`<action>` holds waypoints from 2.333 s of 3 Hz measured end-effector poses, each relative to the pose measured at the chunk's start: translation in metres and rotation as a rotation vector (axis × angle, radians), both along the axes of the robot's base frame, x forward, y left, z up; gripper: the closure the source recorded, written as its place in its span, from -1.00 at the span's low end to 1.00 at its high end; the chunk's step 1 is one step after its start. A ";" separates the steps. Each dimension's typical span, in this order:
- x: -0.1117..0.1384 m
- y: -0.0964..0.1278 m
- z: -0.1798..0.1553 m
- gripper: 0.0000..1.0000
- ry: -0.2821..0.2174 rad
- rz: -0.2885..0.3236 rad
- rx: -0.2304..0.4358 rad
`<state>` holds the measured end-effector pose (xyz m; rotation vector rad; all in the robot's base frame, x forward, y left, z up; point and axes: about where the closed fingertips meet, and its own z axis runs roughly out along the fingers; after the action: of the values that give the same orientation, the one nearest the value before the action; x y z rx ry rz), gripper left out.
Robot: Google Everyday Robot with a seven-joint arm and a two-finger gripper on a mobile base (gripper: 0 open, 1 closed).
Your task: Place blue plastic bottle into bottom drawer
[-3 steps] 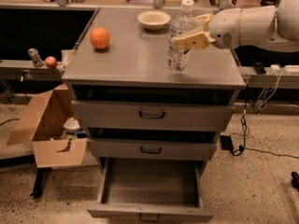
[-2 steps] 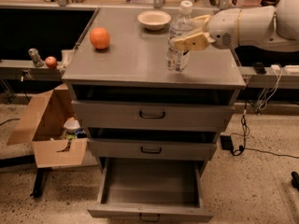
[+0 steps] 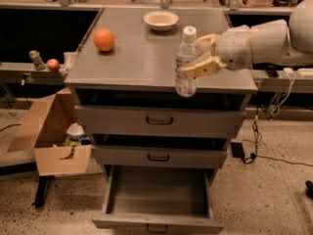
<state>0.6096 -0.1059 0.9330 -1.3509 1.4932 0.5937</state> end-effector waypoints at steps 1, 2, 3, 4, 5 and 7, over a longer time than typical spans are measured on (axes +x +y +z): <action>-0.050 -0.003 -0.035 1.00 0.019 0.056 -0.055; -0.086 -0.021 -0.086 1.00 0.065 0.048 -0.132; -0.088 -0.044 -0.154 1.00 0.147 -0.003 -0.187; -0.090 -0.044 -0.159 1.00 0.148 -0.005 -0.198; -0.095 -0.040 -0.158 1.00 0.136 -0.003 -0.214; -0.134 -0.058 -0.269 1.00 0.201 -0.116 -0.298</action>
Offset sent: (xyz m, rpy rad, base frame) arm -0.1329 -0.0490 -0.1561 -0.2360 0.1368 0.0276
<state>0.4754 -0.1642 0.6642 -1.4489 1.8676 0.4561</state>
